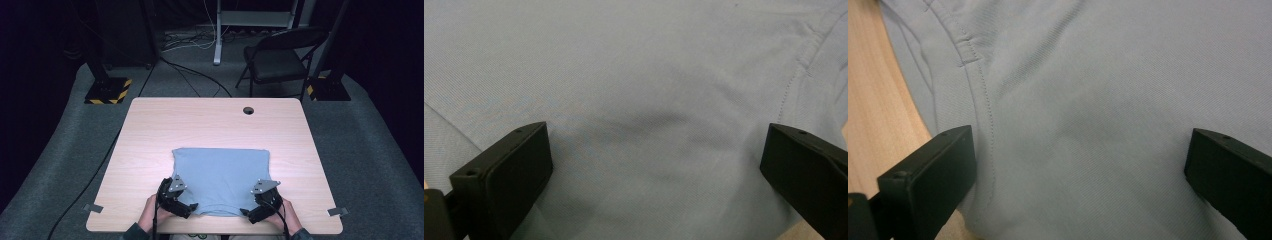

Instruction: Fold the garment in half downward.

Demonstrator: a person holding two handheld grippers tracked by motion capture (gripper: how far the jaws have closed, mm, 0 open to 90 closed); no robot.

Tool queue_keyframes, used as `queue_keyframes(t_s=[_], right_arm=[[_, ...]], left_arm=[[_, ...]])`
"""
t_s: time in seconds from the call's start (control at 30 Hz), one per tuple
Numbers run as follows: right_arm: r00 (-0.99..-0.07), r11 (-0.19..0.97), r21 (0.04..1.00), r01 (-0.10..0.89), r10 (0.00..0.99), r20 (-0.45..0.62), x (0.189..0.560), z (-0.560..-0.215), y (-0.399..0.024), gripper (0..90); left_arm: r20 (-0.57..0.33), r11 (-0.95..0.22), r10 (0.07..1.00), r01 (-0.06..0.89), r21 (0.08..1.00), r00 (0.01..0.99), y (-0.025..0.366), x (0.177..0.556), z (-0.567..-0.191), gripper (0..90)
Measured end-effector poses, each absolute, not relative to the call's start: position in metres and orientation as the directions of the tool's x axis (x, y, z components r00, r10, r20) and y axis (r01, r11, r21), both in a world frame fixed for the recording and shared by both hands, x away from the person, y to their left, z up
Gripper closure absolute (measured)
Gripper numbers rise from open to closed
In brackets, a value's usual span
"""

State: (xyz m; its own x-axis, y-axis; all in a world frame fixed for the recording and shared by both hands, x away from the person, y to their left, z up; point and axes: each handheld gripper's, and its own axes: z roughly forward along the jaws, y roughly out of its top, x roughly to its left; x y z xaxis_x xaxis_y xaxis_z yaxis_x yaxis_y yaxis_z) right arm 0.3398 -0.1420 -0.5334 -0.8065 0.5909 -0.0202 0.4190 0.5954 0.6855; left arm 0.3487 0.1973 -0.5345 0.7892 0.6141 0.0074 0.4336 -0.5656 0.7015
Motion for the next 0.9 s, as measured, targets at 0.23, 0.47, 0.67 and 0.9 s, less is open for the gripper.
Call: queue_keyframes(t_s=[0.23,0.47,0.67,0.9], right_arm=[[-0.819,0.591,0.701,0.4,0.573,-0.016,0.3395,-0.5351,-0.1483,0.0],[-0.818,0.586,0.707,0.396,0.574,-0.018,0.3392,-0.5357,-0.1486,0.0],[-0.814,0.587,0.703,0.401,0.581,-0.021,0.3394,-0.5352,-0.1464,0.0],[-0.806,0.583,0.704,0.406,0.591,-0.024,0.339,-0.534,-0.1448,0.0]], left_arm=[[0.001,-0.548,0.606,0.416,0.726,0.796,0.2021,0.3477,-0.5373,0.0],[0.001,-0.538,0.617,0.421,0.731,0.787,0.2009,0.3461,-0.5377,0.0],[0.002,-0.534,0.628,0.429,0.729,0.779,0.199,0.3455,-0.5372,0.0],[-0.018,-0.507,0.641,0.441,0.741,0.767,0.1999,0.3457,-0.5342,0.0]])
